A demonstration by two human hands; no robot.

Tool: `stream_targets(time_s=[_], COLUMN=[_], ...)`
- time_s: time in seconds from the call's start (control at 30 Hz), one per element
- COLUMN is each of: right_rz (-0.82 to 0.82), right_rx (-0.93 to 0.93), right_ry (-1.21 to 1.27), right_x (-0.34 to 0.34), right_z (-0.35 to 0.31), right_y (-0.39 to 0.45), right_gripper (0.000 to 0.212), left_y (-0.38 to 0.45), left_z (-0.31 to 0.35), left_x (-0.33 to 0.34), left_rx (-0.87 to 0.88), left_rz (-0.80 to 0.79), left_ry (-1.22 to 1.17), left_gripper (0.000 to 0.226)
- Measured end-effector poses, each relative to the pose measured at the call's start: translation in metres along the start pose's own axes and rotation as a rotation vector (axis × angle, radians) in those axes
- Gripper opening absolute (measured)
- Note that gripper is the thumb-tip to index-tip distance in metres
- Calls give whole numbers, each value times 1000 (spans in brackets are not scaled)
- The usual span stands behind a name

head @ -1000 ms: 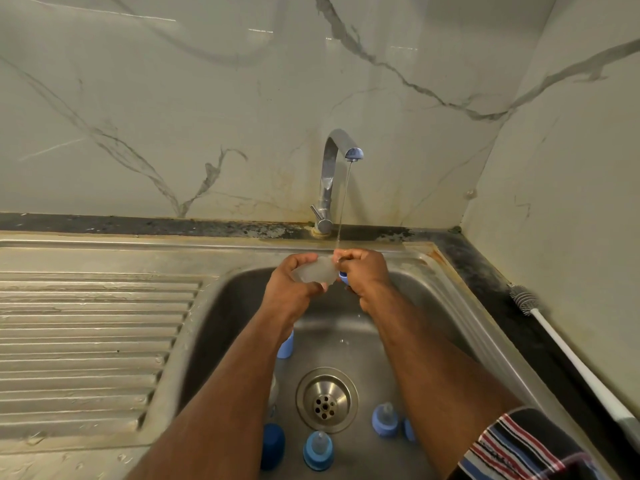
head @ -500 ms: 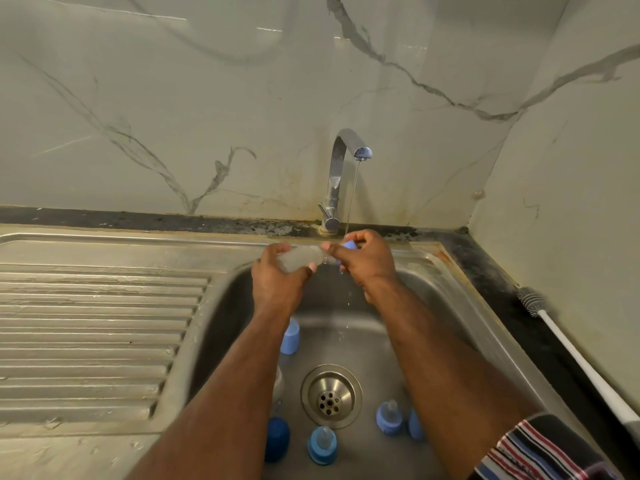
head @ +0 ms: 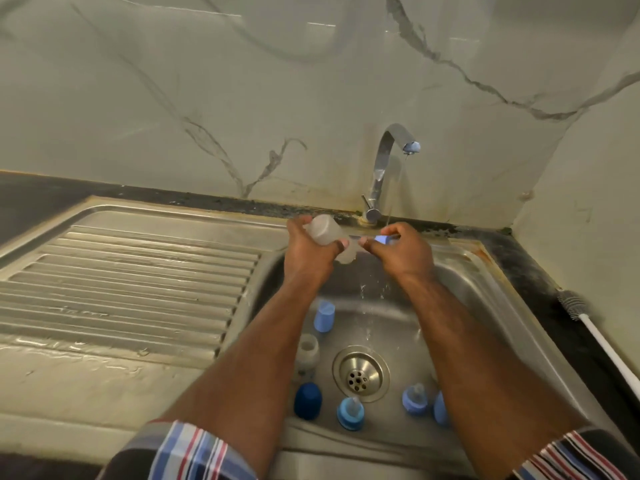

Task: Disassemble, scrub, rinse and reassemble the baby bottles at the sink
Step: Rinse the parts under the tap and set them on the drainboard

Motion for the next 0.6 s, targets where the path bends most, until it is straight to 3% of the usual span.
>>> stream_targets(time_s=[0.1,0.2,0.3,0.47,0.6], right_rz=[-226,-187,-287,-363,-333], right_rx=[132,48,132,108,18], right_ry=[-200,-150,-220,-432,-206], right_x=[22,27,39,59,79], right_z=[18,5,7,5,-34], right_y=[-10,-16,-25,-35,-30], right_gripper=[25,33,43,37,29], left_y=[4,3,6,10,22], left_z=[3,-2,-8,-20,-23], left_x=[-9,-19,-32,-58,-92], left_rx=[45,102,123,123,112], left_rz=[-51,-79,-95,-120,-61], left_ry=[92,173,188,187,138], left_gripper=[71,73,75,78,68])
Point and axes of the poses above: each hand's wrist, its own y-axis towards the middle knuckle, its own x-axis out of the palm, z = x × y, the point moved 7 cm from there along y, towards the middle knuckle, and after that the axes turned 14 degrees about y, right-handed, at the moved point
